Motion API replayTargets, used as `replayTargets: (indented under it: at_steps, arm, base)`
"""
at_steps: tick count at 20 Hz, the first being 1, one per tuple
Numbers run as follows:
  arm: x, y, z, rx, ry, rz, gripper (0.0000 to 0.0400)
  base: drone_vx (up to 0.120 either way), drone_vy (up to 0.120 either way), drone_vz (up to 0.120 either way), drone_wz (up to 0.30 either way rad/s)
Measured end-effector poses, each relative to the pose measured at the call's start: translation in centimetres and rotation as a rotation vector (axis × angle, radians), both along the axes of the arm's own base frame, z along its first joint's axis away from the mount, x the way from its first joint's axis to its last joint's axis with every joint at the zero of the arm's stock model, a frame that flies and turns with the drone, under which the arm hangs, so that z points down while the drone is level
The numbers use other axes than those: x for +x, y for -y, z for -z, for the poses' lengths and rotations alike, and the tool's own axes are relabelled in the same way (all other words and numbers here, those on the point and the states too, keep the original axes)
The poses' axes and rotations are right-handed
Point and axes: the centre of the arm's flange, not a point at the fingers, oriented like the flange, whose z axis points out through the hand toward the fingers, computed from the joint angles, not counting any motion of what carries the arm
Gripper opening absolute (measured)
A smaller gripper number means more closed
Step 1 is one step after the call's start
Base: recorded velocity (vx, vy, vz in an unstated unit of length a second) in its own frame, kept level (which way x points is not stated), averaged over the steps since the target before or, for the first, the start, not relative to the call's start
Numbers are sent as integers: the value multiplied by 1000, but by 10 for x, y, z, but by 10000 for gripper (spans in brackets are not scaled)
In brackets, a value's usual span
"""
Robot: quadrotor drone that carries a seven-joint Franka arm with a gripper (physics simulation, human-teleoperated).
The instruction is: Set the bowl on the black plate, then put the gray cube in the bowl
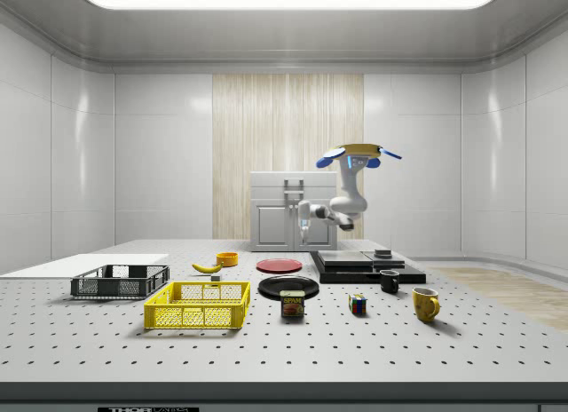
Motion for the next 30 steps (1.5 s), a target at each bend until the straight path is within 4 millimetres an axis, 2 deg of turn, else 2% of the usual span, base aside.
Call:
replayTargets:
  at_steps: [30]
  arm:
    - [0,0,0,0,0,0,400]
  base:
    - [120,0,0,0]
